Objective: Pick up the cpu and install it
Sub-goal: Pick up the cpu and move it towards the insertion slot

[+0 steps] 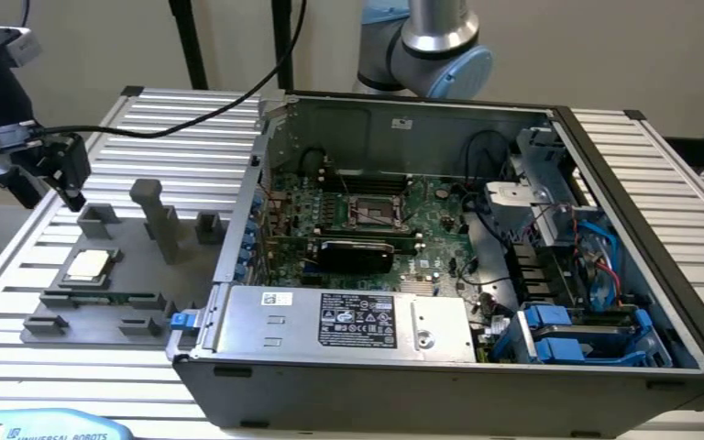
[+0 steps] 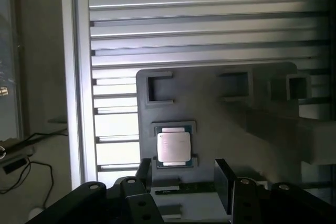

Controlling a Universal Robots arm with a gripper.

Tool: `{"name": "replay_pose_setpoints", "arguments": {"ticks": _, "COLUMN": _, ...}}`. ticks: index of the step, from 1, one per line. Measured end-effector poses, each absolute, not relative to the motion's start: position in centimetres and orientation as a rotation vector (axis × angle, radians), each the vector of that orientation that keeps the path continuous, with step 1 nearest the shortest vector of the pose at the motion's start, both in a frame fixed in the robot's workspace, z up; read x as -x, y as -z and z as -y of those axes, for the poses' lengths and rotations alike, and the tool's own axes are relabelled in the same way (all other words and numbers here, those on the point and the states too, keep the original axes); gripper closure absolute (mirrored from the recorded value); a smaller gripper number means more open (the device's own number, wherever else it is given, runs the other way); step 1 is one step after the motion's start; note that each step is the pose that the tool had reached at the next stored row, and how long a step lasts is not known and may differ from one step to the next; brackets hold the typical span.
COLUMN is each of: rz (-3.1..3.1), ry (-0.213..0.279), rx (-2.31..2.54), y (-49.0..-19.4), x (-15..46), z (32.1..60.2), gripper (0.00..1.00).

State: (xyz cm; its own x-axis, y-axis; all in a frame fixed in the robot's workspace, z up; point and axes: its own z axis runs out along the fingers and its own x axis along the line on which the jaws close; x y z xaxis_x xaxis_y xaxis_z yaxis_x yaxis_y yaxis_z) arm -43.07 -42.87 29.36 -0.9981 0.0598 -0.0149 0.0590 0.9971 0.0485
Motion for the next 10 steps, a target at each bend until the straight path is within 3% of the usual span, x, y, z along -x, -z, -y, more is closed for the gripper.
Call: {"name": "replay_pose_setpoints", "arguments": {"ticks": 10, "rz": -3.123, "ry": -0.075, "rx": -0.092, "y": -27.5, "x": 42.8, "z": 43.4, "gripper": 0.4}}
